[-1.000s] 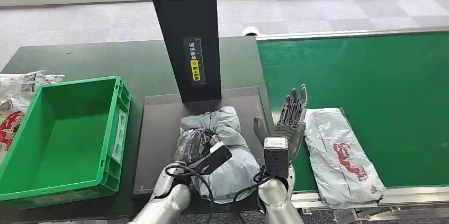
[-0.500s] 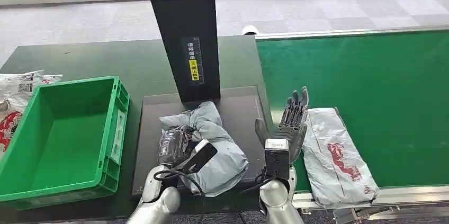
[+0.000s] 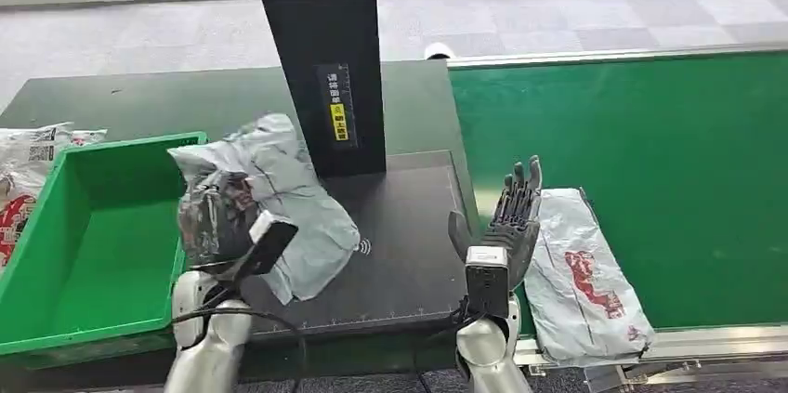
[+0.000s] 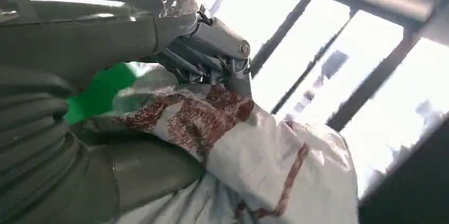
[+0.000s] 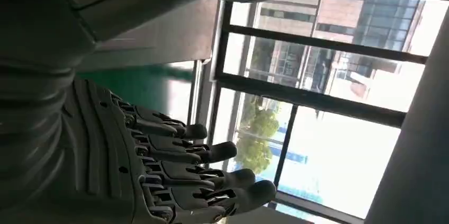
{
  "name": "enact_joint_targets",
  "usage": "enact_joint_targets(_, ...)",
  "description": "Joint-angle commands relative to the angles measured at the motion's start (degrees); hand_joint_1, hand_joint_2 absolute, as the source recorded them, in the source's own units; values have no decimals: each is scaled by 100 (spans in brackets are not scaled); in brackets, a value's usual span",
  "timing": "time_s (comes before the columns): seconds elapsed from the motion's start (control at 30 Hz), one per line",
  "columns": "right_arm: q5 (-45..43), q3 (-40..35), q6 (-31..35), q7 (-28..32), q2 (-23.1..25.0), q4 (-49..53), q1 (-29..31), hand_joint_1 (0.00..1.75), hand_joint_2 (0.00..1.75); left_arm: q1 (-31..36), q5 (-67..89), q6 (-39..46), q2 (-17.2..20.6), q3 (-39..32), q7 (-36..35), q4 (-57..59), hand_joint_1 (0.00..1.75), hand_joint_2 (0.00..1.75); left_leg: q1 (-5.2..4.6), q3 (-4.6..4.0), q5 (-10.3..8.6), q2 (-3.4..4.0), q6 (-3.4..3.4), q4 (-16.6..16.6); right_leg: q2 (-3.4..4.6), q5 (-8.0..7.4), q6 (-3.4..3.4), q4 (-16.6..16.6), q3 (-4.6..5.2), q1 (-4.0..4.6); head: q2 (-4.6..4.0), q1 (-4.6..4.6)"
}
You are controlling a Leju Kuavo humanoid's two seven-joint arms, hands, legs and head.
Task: Moved the parcel from conveyor to table for the left to box.
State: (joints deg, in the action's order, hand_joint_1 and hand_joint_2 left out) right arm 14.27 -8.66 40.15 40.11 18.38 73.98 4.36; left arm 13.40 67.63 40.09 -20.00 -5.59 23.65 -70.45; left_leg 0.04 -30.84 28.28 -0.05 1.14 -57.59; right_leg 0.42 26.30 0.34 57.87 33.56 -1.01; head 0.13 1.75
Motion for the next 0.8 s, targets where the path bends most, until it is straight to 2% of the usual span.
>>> enact_joint_targets(0.03,415,636,-15,-11,162,398,-264,0,175,759,1285,-9,0,61,-700,-1140,175,175,12,-16,-2,-28,0,-8,-31,1,-5,-4,0,12,0,0)
enact_joint_targets(0.1,439,653,-15,-11,162,435,-308,0,175,805,1273,-9,0,-10,-732,-1242,175,175,11,-24,-5,-49,-3,-14,-50,3,-3,-2,3,11,0,0)
enact_joint_targets(0.3,470,676,-15,-11,162,452,-332,0,175,837,1050,-9,0,-382,-346,-1396,175,175,6,-17,-2,-16,-3,-12,-18,-2,-2,-1,4,-3,0,2)
enact_joint_targets(0.47,475,677,-15,-11,162,439,-321,0,175,858,1149,-9,0,-406,-430,-1403,175,175,11,-13,-4,-14,-1,-7,-17,-6,-7,-10,-1,4,0,0)
enact_joint_targets(0.53,443,670,-15,-11,162,434,-331,0,175,911,1191,-9,0,-511,-506,-1341,175,175,6,-15,-2,-15,-2,-12,-16,-3,-2,-2,2,1,0,2)
enact_joint_targets(0.57,433,621,-15,-11,162,446,-362,0,175,1030,1389,-9,0,-777,-720,-1181,175,175,8,-15,-4,-16,-1,-9,-18,-5,-5,-5,1,4,0,0)
enact_joint_targets(0.6,436,536,-15,-11,162,421,-370,0,175,1434,1799,-9,231,-1230,-1226,-674,175,175,12,-13,-5,-16,-1,-6,-19,-8,-7,-12,-2,9,0,0)
enact_joint_targets(0.67,438,525,-15,-11,162,405,-356,0,175,1737,1603,-9,577,-1367,-1187,-291,175,175,5,-11,-3,-9,0,-10,-10,-5,-4,0,2,2,0,0)
enact_joint_targets(0.73,438,525,-15,-11,162,405,-356,0,175,1737,1603,-9,577,-1367,-1187,-291,175,175,5,-11,-6,-10,1,-7,-11,-6,-5,-2,0,3,0,2)
enact_joint_targets(0.8,399,503,-15,-11,162,341,-318,0,175,2038,1704,-9,685,-1784,-1218,-9,175,175,10,-7,-12,-2,4,2,-6,-15,-11,-13,-1,10,0,0)
